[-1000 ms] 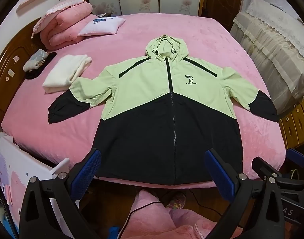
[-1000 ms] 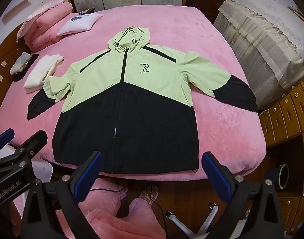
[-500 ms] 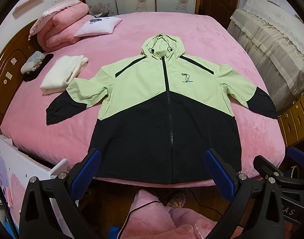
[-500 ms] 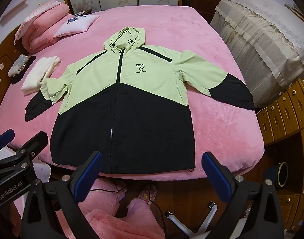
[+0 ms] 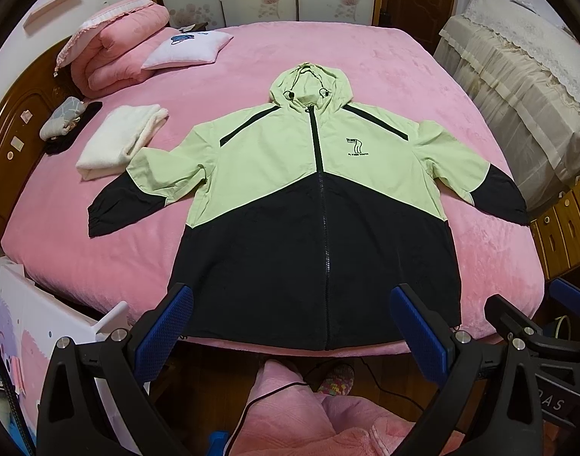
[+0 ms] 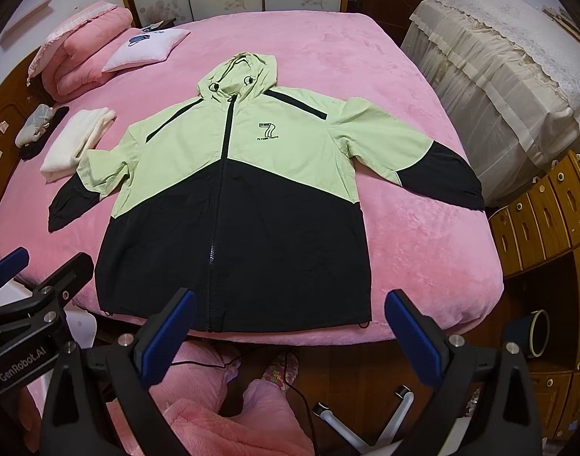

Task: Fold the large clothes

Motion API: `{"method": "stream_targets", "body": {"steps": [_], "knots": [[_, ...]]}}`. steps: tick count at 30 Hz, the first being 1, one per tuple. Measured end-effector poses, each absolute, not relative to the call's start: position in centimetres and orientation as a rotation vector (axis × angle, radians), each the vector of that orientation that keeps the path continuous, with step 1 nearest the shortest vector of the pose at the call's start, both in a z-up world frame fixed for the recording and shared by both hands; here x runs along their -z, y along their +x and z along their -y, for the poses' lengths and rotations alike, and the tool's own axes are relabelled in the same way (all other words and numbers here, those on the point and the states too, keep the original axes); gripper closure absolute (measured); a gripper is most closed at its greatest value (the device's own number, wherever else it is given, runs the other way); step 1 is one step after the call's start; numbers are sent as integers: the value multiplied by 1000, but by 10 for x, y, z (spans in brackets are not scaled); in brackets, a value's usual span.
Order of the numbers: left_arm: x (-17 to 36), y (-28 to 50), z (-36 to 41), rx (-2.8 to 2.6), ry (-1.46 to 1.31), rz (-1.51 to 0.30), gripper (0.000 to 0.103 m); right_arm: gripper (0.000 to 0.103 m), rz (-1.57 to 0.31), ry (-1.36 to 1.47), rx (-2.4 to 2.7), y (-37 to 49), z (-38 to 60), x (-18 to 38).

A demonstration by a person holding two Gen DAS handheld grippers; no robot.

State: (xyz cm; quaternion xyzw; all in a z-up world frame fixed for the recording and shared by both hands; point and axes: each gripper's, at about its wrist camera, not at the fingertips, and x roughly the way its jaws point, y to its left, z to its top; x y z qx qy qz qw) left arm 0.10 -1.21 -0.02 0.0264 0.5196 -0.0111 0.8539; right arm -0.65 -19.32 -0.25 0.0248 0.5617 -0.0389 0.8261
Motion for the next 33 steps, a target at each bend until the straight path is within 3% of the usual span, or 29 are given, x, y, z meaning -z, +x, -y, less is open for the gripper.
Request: {"method": "stream_targets", "body": {"steps": [33], "knots": [[-3, 3, 14, 22, 73, -1098, 1, 3, -1190, 62, 84, -4, 200, -4]]}}
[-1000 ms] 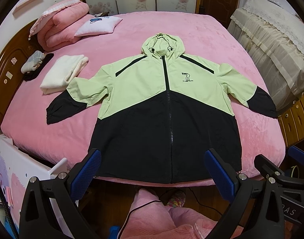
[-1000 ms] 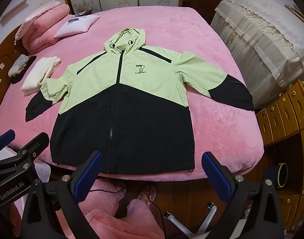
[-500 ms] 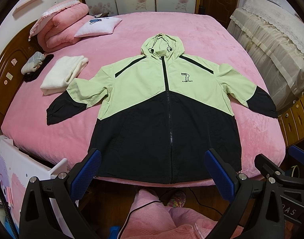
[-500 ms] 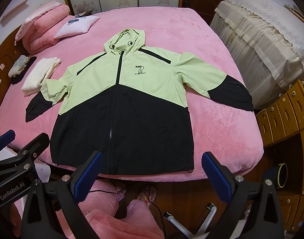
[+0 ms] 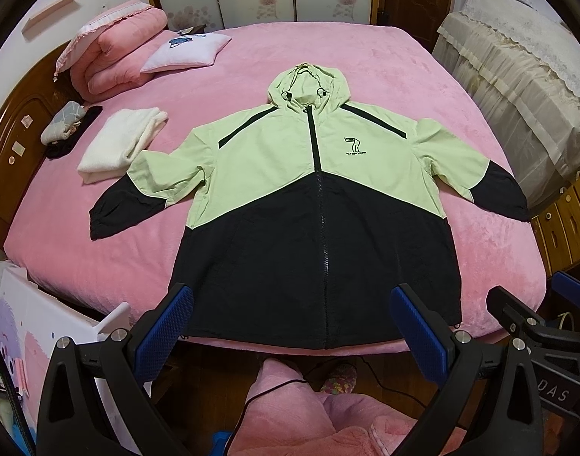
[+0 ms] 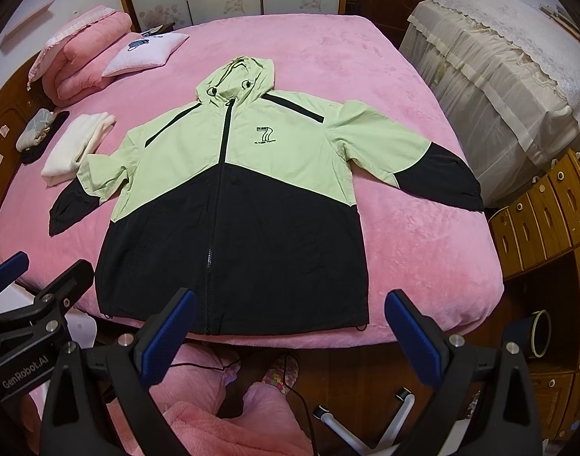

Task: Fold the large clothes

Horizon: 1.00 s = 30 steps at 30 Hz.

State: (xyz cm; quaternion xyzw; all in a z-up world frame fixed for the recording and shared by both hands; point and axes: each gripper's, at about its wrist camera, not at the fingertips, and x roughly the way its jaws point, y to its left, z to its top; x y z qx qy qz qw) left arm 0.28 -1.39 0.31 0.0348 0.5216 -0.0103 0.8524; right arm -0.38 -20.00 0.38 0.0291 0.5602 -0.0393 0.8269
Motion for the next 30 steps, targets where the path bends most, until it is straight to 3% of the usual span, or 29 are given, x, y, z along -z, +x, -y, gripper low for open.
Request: {"method": "stream_targets", "body": {"steps": [7, 15, 25, 30], "knots": [[16, 14, -4, 1, 40, -1178, 1, 3, -1228, 66, 65, 11, 193, 4], [66, 38, -77, -48, -196, -1343, 1, 4, -1401, 112, -14, 49, 166, 58], [173, 120, -233, -308, -551, -1459, 1, 4, -1444, -15, -54, 113, 68, 118], [221, 150, -337, -472, -863, -1319, 1, 4, -1374, 17, -177, 164, 0, 135]]}}
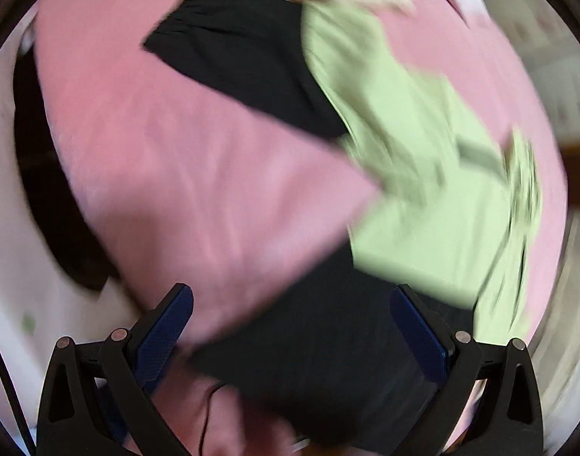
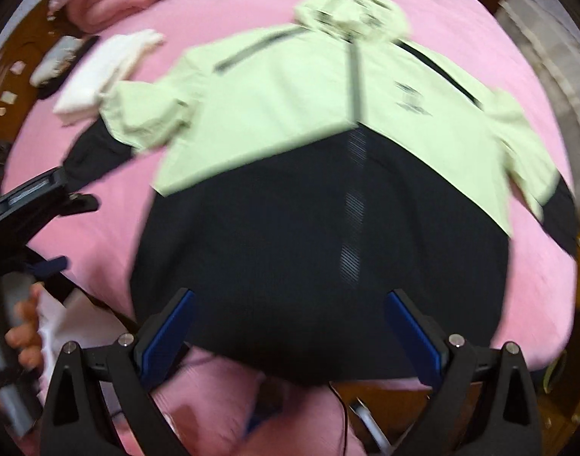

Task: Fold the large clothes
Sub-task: 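Grasp the black sleeve cuff with the left gripper and lift it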

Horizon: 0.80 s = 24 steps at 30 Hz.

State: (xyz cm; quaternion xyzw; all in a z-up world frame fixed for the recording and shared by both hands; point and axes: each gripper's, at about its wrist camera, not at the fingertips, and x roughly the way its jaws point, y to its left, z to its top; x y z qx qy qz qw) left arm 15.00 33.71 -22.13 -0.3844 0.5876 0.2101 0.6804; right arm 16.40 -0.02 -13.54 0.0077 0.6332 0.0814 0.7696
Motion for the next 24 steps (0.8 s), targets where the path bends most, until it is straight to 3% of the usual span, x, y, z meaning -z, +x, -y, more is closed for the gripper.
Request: {"method": "stream_targets", "body": {"steps": [6, 10, 17, 18, 19, 20, 22, 24], "knots": [[274, 170, -441, -701, -1101, -1106, 8, 4, -1336, 71, -171, 223, -61, 163], [309, 185, -487, -767, -1192, -1010, 21, 4, -1366, 85, -151, 245, -83, 180], [335, 212, -526, -820, -1100, -936, 21, 4, -1417, 13, -175, 253, -101, 202], [333, 216, -526, -806, -1068, -918, 26, 4, -1420, 4, -176, 253, -102, 205], [330, 222, -525, -787, -1023, -895, 41, 4, -1425, 2, -177, 254, -102, 207], [329, 227, -524, -781, -992, -884, 49, 4, -1433, 5, -177, 254, -102, 210], [329, 240, -527, -770, -953, -870, 78, 4, -1439, 20, -174, 256, -101, 213], [326, 247, -530, -764, -964, -836, 88, 4, -1428, 32, -172, 257, -99, 212]]}}
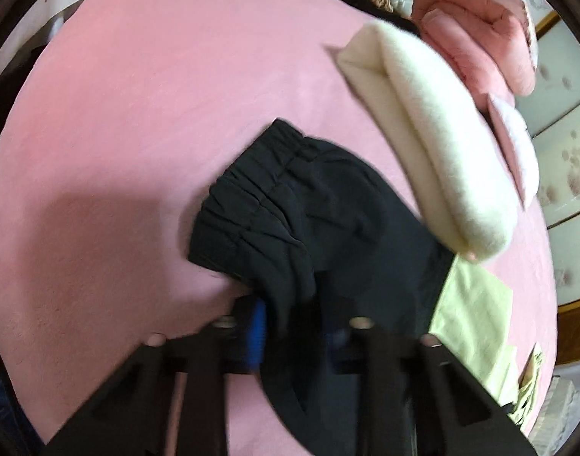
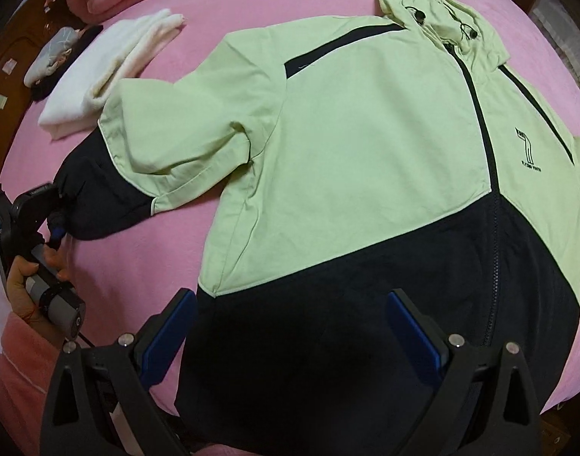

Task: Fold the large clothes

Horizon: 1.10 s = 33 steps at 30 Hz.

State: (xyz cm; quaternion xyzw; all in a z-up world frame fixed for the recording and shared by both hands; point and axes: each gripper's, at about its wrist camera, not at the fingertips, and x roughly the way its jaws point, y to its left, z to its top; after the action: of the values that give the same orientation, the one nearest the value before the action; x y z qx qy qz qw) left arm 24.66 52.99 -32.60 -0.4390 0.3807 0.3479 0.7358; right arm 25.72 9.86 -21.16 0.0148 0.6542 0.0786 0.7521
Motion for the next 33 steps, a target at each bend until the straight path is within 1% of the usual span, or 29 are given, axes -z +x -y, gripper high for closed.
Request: {"method": "stream_targets", "body": {"steps": [1, 4, 6, 12, 14, 18, 20, 25, 29, 33], "knots": [[321, 255, -529, -766, -970, -823, 92, 4, -1423, 33, -171, 258, -97, 211], [305, 250, -534, -766, -956, -758, 95, 4, -1403, 35, -181, 257, -92, 205], [283, 246, -529, -782, -937, -706, 96, 4, -1391, 38, -193, 256, -87, 202], [192, 226, -509, -793, -849, -523, 96, 4, -1361, 64, -246, 250, -61, 191], [168, 224, -495, -760, -809, -492, 96, 4, -1350, 67, -263, 249, -51, 187], [114, 234, -436, -636, -681, -412, 96, 4, -1309, 94, -277, 248, -18, 174], [95, 235, -402, -582, -626, -390, 96, 4, -1289, 111, -266, 249, 2, 169], [57, 275, -295, -402, -428, -362, 96, 4, -1219, 151, -147, 255, 67, 153], [52, 303, -211, -242, -342, -398, 96, 4, -1184, 215, -72, 260, 119, 148], [75, 333, -135, -103, -278, -495, 96, 4, -1157, 243, 6, 263, 169, 152]]}}
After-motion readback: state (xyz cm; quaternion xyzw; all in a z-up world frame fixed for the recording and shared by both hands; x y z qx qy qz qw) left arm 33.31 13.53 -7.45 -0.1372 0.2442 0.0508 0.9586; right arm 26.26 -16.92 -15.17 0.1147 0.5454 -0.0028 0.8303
